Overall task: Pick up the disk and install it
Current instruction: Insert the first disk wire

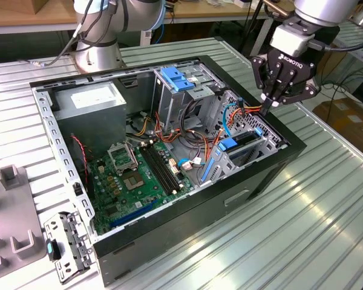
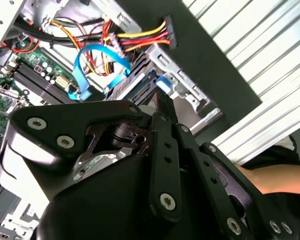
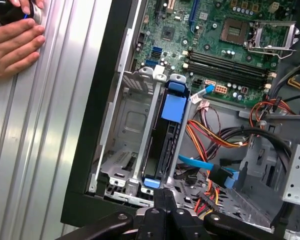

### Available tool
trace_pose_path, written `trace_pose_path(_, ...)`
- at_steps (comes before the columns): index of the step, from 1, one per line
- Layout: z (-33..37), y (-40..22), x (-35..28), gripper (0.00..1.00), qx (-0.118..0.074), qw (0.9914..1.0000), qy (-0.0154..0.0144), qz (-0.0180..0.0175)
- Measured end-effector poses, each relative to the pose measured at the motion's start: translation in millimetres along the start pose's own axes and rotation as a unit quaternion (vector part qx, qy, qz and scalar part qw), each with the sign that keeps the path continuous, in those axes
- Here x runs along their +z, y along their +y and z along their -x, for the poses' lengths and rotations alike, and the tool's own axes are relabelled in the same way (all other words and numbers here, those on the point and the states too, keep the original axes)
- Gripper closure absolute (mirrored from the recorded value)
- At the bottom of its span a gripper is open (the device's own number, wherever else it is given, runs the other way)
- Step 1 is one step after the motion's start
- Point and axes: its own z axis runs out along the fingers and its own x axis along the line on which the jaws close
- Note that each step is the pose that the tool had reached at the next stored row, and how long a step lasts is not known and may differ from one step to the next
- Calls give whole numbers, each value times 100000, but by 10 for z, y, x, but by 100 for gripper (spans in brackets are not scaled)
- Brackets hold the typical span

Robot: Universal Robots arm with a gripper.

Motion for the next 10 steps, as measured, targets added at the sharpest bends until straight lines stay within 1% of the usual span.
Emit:
trace_pose_path(2,7,-36,1,89,-329,99999,-11,-14)
trace_pose_path(4,30,-79,2,89,-1206,99993,-25,-53)
trace_pose_path(5,36,-87,2,89,-1429,99990,-33,-63)
trace_pose_path(6,41,-93,2,83,-1713,99985,-37,-78)
trace_pose_path(7,45,-98,1,83,-2125,99977,-39,-94)
trace_pose_path(8,49,-100,2,76,-2807,99960,-52,-125)
trace_pose_path(10,55,-109,2,76,-3909,99923,-77,-175)
